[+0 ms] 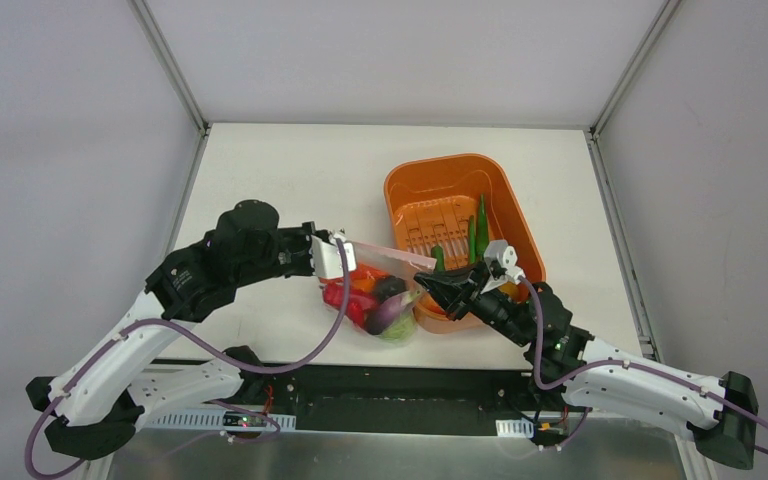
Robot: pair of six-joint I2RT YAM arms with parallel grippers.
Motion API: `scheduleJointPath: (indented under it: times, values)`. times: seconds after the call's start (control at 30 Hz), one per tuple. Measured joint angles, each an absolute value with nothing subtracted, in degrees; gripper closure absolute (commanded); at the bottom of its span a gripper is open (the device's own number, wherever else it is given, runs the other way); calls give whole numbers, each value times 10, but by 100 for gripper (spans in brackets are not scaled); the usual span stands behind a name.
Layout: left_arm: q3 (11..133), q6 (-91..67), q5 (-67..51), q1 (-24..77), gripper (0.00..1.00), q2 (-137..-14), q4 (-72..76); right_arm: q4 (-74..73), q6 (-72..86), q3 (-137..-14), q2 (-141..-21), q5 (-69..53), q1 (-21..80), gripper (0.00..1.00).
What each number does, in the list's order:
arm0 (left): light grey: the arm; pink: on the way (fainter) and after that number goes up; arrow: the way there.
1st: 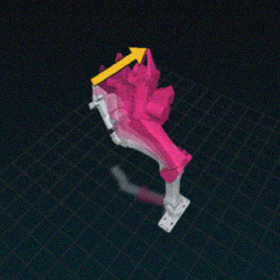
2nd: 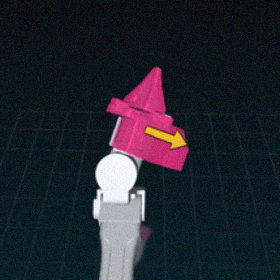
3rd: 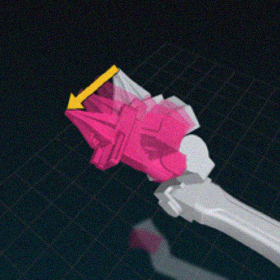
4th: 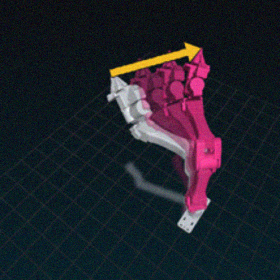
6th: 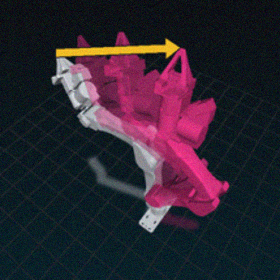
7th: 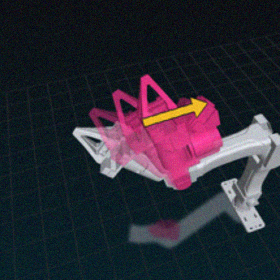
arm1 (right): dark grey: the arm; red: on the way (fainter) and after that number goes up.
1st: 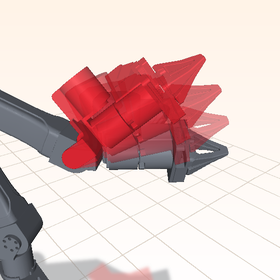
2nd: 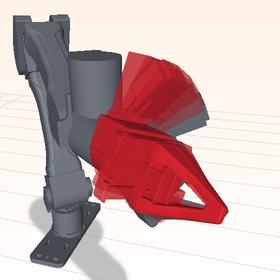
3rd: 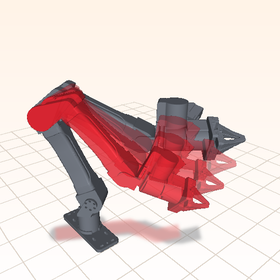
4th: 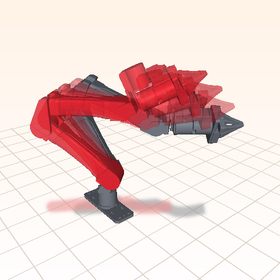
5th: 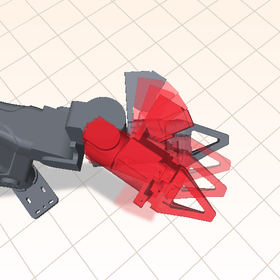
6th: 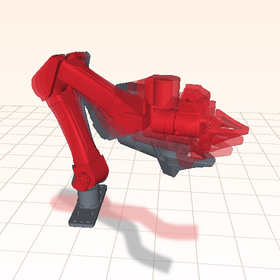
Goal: Place the food in the zip-top bag and seal the zipper
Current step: Zip the zipper food storage bag at the center of the board.
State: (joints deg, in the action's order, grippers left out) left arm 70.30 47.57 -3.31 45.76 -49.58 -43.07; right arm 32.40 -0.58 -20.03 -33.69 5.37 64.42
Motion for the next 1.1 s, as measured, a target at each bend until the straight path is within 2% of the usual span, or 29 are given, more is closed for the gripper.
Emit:
scheduleJointPath:
  times: [0.2,0.43,0.57,0.73,0.8,0.83,0.87,1.0,1.1]
  values:
    - [750,476,-50,404,100,-507,-480,324,-5,-200,-333,56,644,100]
    - [749,477,-50,385,100,-501,-497,324,-3,-200,-340,54,644,100]
    - [728,475,-43,376,94,-479,-487,328,5,-201,-350,51,644,100]
    - [714,471,-34,370,65,-451,-480,332,11,-203,-361,51,644,100]
    - [700,466,-21,366,50,-437,-469,333,14,-203,-365,50,644,100]
    - [692,458,-14,363,17,-428,-461,334,16,-203,-368,48,644,100]
    - [687,456,-13,363,3,-423,-456,337,18,-204,-371,47,644,100]
    - [673,402,-17,363,1,-388,-421,336,35,-233,-418,48,644,100]
    - [653,340,-17,363,1,-331,-369,314,42,-301,-489,38,644,100]
